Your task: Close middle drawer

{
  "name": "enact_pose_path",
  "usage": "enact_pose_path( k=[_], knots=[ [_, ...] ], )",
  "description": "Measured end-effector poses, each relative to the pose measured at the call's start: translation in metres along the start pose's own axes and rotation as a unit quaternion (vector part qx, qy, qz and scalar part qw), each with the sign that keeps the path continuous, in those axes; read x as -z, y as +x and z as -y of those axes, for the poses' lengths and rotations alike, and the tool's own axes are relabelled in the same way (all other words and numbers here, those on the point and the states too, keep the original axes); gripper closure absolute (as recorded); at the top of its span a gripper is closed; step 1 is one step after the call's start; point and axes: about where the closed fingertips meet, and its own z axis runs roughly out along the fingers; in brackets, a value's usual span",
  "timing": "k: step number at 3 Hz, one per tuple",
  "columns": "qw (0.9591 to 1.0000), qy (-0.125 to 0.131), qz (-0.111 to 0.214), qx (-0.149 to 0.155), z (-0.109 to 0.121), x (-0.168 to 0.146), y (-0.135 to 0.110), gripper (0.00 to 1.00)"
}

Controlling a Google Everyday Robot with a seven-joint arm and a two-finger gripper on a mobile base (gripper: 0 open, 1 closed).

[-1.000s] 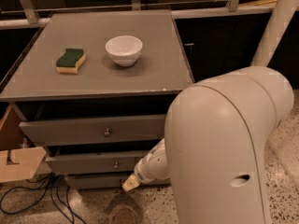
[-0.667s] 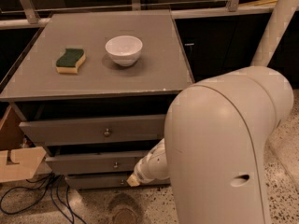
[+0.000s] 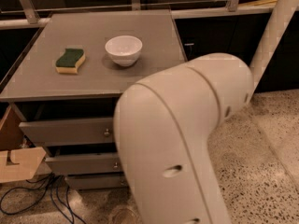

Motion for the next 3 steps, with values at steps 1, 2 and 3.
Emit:
enact_pose_path(
  k=[1, 2, 3],
  knots=[
    [0.9994, 0.036, -0.006, 0.000, 0.0124, -0.0122, -0.0061, 1.00],
    [0.9992, 0.039, -0.005, 0.000, 0.0131, -0.0131, -0.0069, 1.00],
    [0.9992, 0.039, -0.005, 0.000, 0.0131, -0.0131, -0.0069, 0.82]
  ],
)
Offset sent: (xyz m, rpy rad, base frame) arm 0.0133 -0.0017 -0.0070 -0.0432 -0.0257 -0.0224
